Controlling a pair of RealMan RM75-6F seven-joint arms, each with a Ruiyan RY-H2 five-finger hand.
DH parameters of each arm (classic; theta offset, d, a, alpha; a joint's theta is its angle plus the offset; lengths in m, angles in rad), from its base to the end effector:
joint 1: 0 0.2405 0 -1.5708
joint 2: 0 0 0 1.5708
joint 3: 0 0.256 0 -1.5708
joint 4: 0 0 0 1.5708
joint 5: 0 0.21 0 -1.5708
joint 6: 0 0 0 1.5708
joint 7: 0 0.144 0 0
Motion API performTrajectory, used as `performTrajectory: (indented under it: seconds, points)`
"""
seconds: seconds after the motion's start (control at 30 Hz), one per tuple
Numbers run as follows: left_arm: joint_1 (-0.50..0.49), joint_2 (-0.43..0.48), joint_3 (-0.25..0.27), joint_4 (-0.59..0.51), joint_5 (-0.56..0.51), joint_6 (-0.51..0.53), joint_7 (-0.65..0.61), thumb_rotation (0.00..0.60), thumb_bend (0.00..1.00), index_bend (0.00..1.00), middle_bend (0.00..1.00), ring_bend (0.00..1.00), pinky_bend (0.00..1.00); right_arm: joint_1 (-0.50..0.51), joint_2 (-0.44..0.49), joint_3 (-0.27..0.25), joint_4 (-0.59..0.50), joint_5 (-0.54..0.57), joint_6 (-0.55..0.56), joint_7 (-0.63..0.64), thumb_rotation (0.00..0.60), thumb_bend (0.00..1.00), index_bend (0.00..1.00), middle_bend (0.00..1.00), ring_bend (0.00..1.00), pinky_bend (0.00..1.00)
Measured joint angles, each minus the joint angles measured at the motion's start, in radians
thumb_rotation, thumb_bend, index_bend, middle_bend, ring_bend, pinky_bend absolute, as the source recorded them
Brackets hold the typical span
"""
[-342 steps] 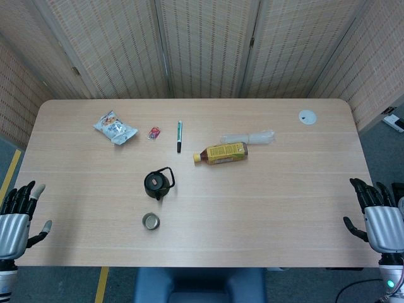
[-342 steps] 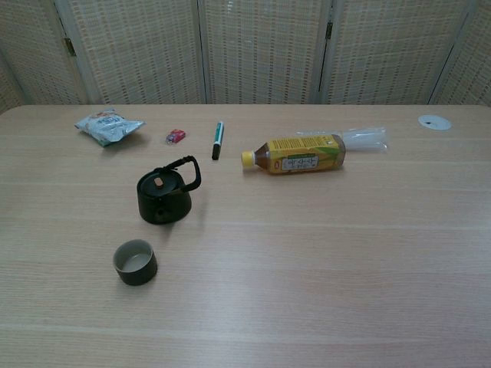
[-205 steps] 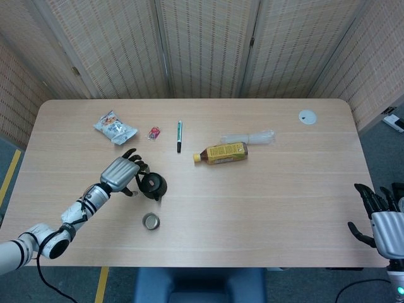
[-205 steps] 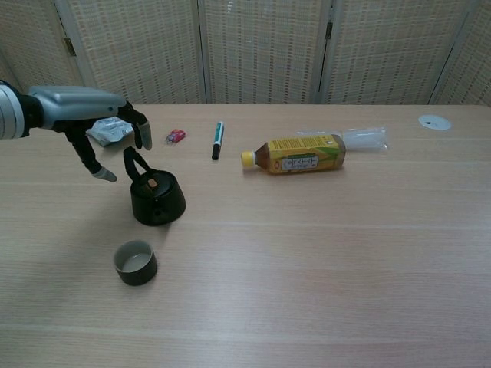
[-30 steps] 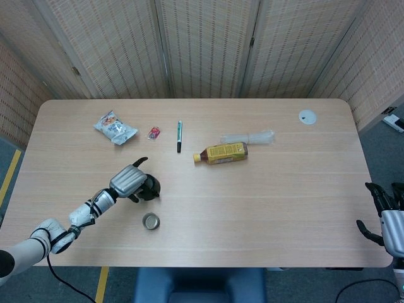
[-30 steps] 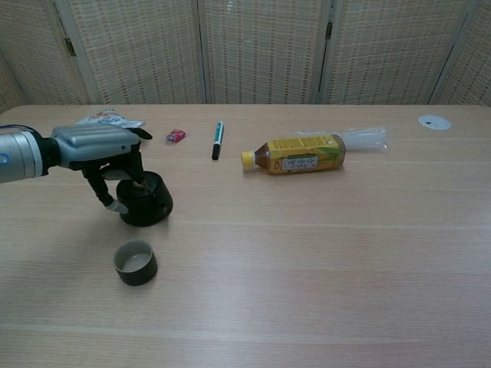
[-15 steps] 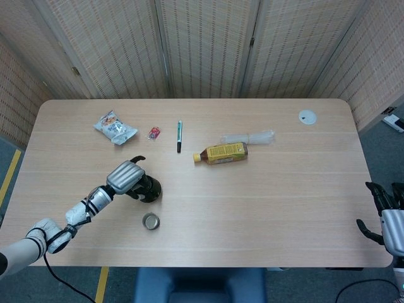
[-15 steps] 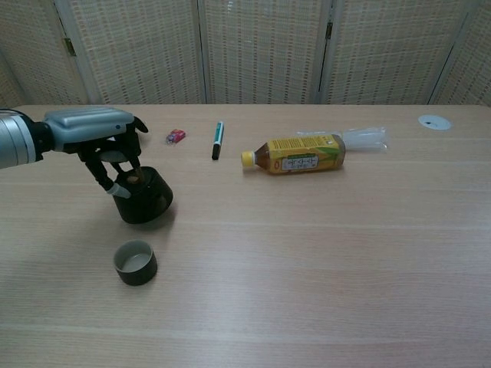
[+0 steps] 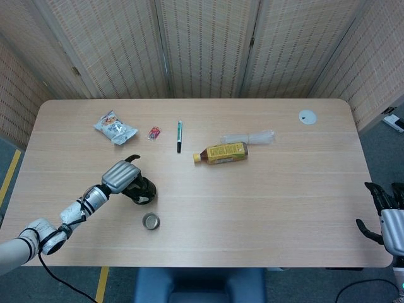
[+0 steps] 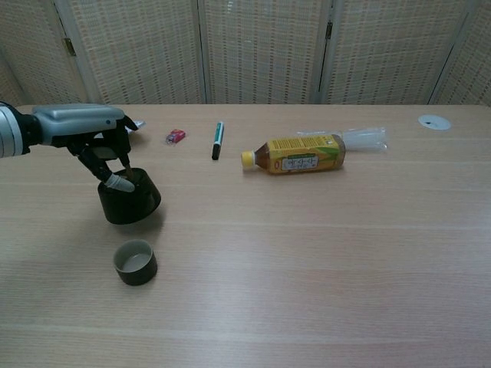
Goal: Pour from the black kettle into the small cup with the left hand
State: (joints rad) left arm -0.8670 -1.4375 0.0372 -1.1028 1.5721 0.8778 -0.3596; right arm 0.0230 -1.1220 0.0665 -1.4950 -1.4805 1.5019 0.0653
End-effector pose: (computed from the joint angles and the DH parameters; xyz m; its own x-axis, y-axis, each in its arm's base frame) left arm -0.1983 0.3891 0.0215 0.5529 0.3187 0.7698 0.7633 -0.5643 -0.3146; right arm -0.3440 -0.1652 0.1767 0.4376 0.0140 0.8990 -0.8971 0.0743 0.4355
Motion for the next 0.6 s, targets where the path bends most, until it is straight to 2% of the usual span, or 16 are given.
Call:
performTrajectory:
  seconds: [0.23,0.47,0.6]
  points:
    - [0.016,0.0,-0.028,-0.029,-0.035,0.016,0.059,0.363,0.16,1.0,1.0,0.89,0.18,0.002,-0.002,0.0,0.004,-0.002,-0.001,0.005,0.6,0.31,0.09,0.17,0.26,0.07]
    - [0.039,-0.005,-0.061,-0.062,-0.087,0.03,0.13,0.358,0.25,1.0,1.0,0.91,0.23,0.001,-0.004,0.0,0.01,0.0,-0.002,0.01,0.6,0.31,0.09,0.17,0.26,0.07]
    - [0.046,0.001,-0.069,-0.077,-0.105,0.026,0.155,0.313,0.29,1.0,1.0,0.92,0.25,0.003,-0.005,0.0,0.012,0.0,-0.004,0.014,0.6,0.31,0.09,0.17,0.26,0.07]
